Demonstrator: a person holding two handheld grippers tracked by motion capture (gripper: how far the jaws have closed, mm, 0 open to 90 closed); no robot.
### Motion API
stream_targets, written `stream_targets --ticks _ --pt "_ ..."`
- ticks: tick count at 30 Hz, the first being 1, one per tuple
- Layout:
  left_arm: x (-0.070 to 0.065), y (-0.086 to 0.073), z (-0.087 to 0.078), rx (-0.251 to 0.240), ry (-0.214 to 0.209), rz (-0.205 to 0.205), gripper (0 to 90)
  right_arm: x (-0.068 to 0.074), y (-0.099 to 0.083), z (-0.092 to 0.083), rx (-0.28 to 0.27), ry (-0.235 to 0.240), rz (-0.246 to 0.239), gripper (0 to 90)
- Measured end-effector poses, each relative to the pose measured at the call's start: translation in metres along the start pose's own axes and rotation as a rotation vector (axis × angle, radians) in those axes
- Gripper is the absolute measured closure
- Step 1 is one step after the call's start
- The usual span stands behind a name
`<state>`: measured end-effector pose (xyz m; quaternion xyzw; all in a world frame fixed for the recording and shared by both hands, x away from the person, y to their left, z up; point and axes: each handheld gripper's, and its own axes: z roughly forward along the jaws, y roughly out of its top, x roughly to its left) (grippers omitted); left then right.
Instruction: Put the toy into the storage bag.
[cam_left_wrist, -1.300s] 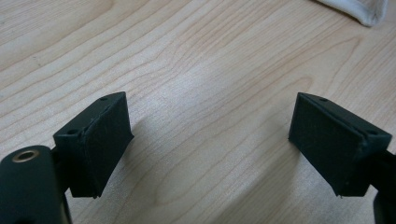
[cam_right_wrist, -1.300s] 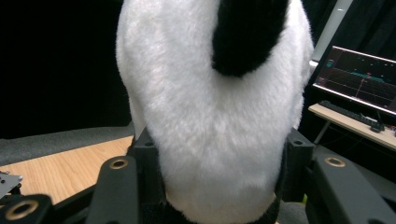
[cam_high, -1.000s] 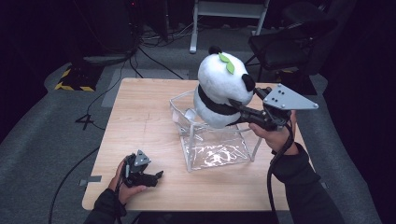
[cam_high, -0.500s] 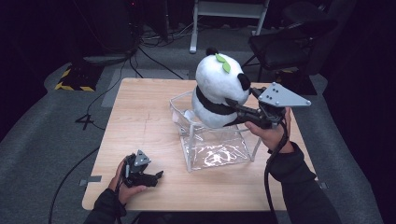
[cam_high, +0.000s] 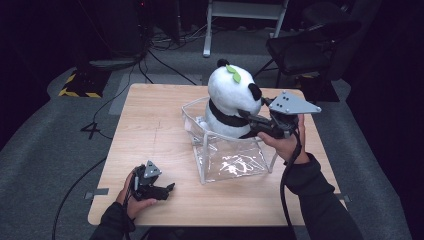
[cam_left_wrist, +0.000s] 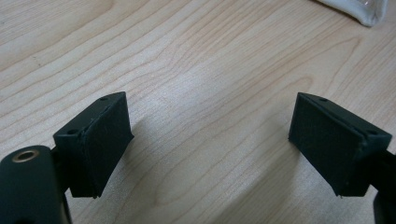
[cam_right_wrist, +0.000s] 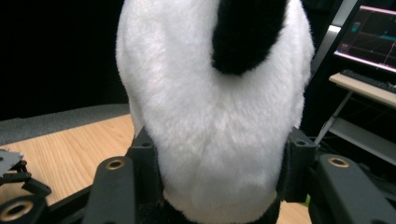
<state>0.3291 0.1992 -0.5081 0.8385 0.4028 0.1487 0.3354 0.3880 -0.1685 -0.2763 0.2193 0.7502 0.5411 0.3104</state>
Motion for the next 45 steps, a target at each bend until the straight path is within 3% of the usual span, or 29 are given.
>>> stream_targets --ticks 22,45 --pt "0.000 0.000 0.000 0.000 0.000 0.000 13.2 0.004 -0.028 0.017 0.143 0.030 0.012 41.1" --pt "0.000 0.000 0.000 0.000 0.001 0.001 13.1 0.003 -0.041 0.028 0.303 0.071 0.004 34.8"
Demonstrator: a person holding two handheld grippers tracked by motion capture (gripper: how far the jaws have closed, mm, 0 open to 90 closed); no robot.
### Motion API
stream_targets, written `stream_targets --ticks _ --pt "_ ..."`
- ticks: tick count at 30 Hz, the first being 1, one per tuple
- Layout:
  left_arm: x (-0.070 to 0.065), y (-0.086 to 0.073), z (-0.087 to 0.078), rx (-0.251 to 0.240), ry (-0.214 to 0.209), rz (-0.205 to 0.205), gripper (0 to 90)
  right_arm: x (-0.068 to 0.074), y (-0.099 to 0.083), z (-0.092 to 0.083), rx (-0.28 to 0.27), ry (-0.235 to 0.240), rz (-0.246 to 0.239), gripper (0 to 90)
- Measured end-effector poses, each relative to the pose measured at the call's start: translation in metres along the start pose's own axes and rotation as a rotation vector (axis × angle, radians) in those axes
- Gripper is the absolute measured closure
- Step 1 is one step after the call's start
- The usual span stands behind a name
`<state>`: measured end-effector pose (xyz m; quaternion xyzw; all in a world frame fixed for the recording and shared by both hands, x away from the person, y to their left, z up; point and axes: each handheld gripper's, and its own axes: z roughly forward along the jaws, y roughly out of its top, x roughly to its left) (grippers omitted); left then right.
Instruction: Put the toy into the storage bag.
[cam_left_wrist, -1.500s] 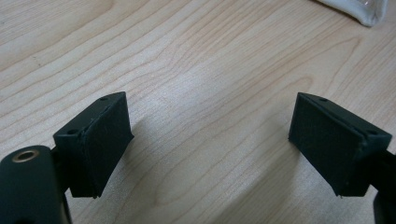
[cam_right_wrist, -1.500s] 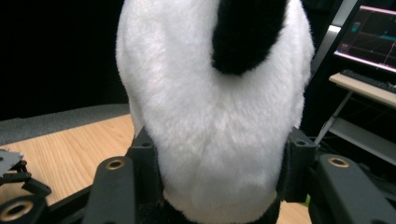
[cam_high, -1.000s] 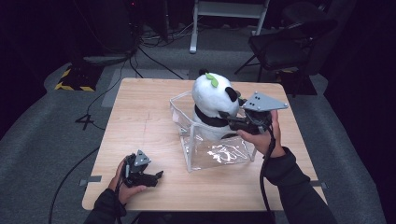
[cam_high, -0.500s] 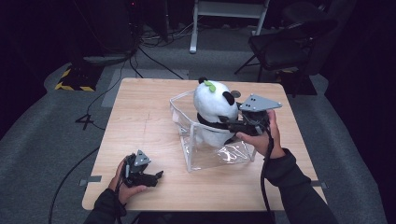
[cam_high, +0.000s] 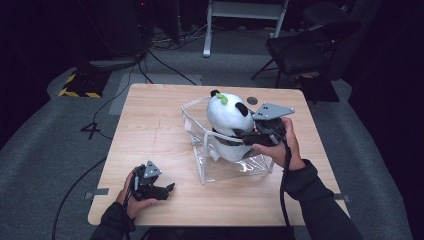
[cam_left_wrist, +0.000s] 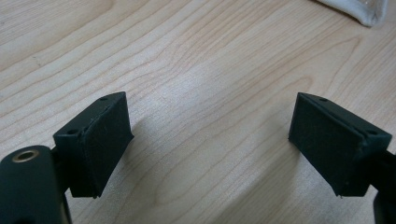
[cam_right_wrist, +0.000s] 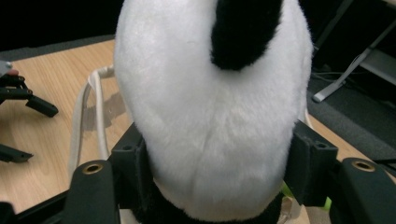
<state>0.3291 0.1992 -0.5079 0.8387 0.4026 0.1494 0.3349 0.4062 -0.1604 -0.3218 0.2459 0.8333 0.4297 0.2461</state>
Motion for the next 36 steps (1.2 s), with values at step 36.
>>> stream_targets --ticks 36 --pt "0.000 0.000 0.000 -0.002 0.001 0.000 13.2 -0.002 -0.002 0.011 0.120 0.025 0.032 33.4"
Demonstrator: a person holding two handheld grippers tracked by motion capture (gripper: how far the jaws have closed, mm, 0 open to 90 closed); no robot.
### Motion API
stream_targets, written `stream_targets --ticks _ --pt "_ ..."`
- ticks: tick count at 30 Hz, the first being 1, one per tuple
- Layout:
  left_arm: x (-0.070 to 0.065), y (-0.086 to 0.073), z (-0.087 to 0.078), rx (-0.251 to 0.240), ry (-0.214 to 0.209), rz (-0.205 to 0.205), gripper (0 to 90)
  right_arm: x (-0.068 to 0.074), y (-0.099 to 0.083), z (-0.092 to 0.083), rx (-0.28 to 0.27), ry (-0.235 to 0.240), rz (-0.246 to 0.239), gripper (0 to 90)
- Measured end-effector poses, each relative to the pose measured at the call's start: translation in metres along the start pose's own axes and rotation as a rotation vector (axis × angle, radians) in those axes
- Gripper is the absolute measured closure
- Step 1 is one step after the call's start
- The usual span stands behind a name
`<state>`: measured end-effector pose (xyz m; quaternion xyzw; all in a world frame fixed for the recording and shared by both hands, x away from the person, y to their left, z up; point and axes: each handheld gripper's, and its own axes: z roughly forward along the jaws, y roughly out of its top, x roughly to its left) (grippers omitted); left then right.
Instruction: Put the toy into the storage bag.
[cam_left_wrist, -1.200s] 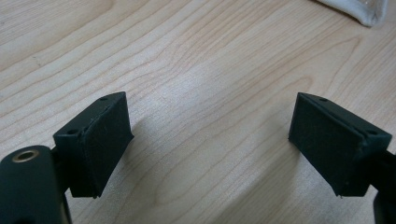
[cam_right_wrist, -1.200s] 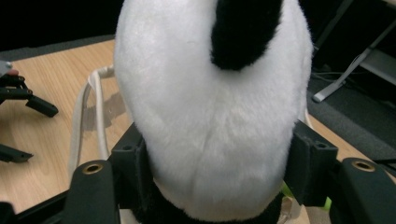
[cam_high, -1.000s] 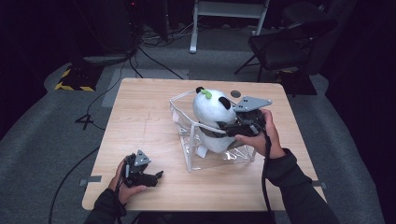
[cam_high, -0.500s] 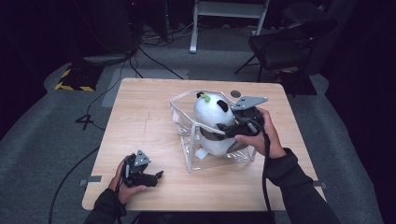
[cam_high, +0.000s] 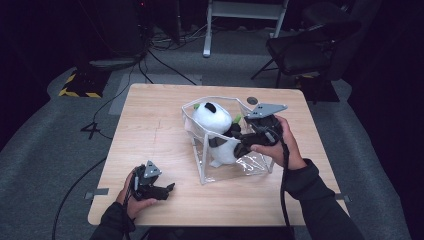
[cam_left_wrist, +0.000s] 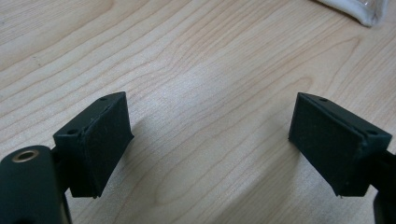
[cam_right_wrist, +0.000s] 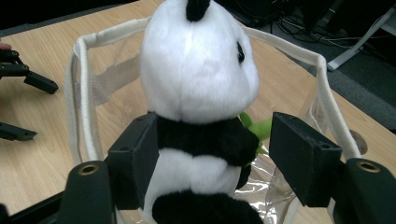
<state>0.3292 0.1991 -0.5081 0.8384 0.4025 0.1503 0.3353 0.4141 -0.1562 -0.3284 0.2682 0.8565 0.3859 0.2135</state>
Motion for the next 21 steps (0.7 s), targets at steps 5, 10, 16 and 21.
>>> stream_targets --ticks 5,10,16,21 --pt "0.000 0.000 0.000 0.000 0.000 0.000 13.1 0.001 0.000 -0.001 -0.009 0.001 -0.002 33.2" --pt "0.000 0.000 0.000 0.000 0.000 0.000 13.1 0.000 0.001 -0.004 -0.025 0.006 0.005 32.4" --pt "0.000 0.000 0.000 0.000 0.000 0.000 13.1 0.000 0.002 -0.007 -0.037 0.008 0.009 30.5" --pt "0.000 0.000 0.000 0.000 0.000 0.000 13.1 -0.002 0.002 -0.010 -0.054 0.006 0.014 28.6"
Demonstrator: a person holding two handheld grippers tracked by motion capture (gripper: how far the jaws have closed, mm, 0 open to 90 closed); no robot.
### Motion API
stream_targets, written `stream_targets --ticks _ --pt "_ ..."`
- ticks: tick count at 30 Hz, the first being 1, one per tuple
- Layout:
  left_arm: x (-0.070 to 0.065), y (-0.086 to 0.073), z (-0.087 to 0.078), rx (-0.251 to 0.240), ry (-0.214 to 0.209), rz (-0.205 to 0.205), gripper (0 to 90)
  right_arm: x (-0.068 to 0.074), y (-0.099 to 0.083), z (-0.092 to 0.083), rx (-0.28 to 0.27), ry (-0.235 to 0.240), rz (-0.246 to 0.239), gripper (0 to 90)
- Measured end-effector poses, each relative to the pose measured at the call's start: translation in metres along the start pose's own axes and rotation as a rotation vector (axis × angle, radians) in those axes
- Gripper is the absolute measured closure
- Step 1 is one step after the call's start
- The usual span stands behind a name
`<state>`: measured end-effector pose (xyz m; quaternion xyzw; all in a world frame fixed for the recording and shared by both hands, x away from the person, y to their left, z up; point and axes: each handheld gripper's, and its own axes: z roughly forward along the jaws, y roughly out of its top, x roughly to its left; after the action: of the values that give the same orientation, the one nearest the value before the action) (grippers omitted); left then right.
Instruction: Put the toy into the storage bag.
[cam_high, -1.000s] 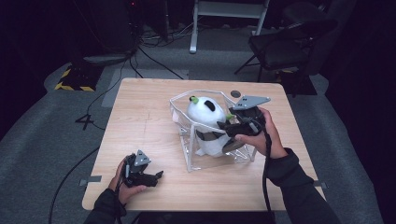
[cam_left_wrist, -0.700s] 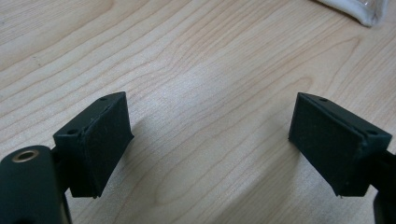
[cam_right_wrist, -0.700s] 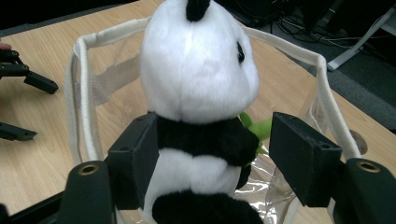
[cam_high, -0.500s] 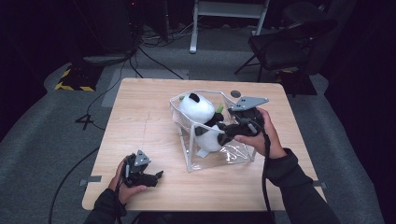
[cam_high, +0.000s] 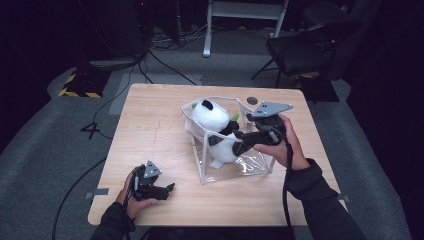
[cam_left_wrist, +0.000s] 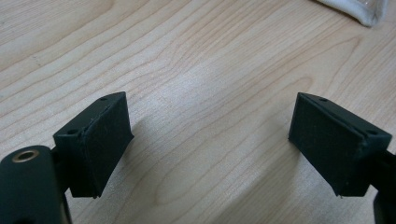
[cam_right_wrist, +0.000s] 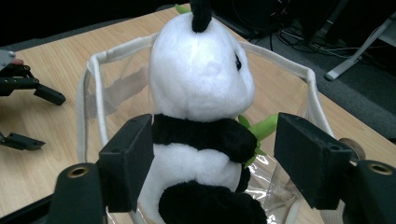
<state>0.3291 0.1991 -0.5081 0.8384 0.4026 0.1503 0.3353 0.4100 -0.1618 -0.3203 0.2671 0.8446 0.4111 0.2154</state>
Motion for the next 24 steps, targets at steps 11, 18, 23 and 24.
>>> stream_targets --ticks 11,18,23,24 --pt "0.000 0.000 0.000 -0.001 -0.001 -0.003 13.1 -0.002 -0.002 -0.009 -0.010 0.002 -0.028 23.7" --pt "0.000 0.000 0.000 -0.001 -0.001 -0.003 13.2 -0.009 -0.007 -0.019 -0.054 -0.027 0.003 18.0" --pt "0.000 0.000 0.000 0.000 0.000 0.000 13.1 -0.016 -0.013 -0.025 -0.055 -0.080 0.012 16.3" --pt "0.000 0.000 0.000 0.000 -0.001 -0.003 13.1 -0.017 -0.014 -0.026 -0.054 -0.088 0.014 16.2"
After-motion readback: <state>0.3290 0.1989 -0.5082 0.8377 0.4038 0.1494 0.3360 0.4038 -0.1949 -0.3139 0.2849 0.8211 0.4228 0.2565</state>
